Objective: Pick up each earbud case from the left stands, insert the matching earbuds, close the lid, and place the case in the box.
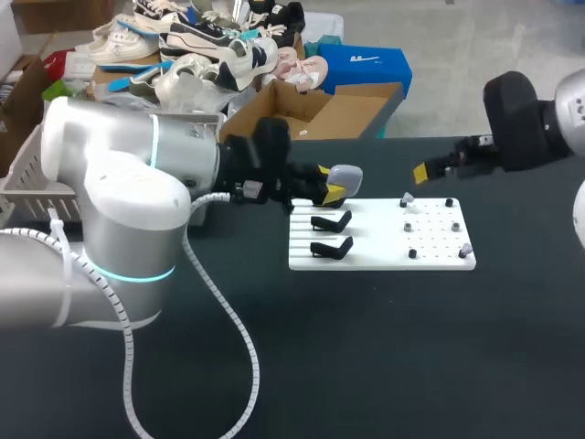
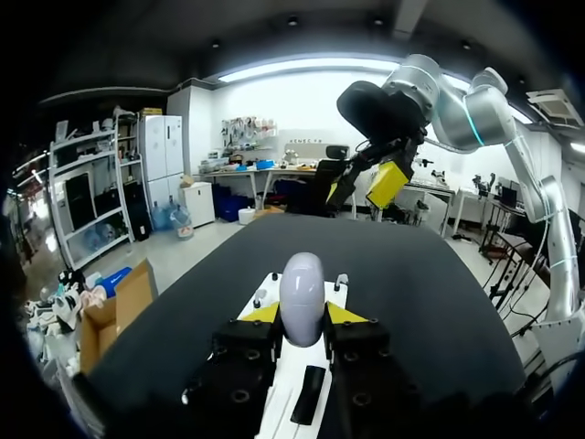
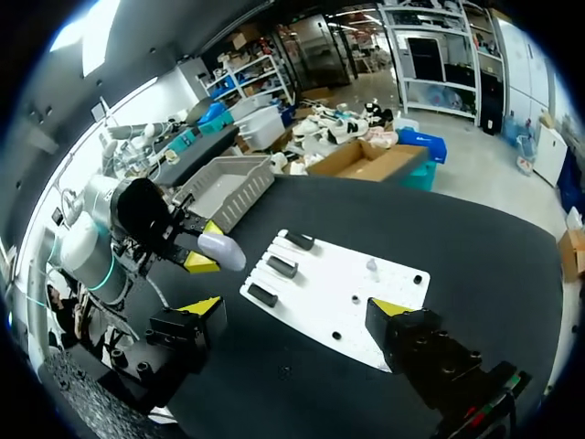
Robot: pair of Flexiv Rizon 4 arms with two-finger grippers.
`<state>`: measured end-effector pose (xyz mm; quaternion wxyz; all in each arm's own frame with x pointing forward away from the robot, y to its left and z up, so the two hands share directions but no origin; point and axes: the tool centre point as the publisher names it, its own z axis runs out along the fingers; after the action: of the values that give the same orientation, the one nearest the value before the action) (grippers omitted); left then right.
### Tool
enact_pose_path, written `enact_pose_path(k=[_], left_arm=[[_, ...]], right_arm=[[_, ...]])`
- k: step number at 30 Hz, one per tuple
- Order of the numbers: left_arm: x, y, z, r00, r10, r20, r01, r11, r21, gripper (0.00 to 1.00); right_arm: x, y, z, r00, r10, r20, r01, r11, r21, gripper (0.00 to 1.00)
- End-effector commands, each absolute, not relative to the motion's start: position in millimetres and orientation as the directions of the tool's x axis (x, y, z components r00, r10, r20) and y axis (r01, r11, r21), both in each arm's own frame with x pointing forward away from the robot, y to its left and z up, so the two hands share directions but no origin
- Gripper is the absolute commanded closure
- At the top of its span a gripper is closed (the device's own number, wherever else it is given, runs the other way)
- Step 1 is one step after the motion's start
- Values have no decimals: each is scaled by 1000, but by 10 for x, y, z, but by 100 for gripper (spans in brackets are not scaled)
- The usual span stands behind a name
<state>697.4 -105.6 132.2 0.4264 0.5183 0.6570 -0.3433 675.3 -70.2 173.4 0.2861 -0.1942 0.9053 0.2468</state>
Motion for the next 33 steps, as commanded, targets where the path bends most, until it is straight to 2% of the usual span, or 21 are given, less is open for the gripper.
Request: enact_pose_path(k=[1, 11, 33], left_arm=[[7001, -1156, 1377, -86, 381, -921, 976, 216, -2, 100], [6979, -1263, 1503, -68, 361, -930, 981, 196, 4, 100], [6854, -1291, 1546, -60, 362, -930, 987, 159, -2, 100]], right_arm=[[6758, -523, 1731, -764, -214, -609, -485, 813, 323, 0], [6779, -330, 1718, -777, -238, -582, -495, 803, 332, 0], [6847, -298, 1708, -772, -236, -590, -499, 800, 333, 0]])
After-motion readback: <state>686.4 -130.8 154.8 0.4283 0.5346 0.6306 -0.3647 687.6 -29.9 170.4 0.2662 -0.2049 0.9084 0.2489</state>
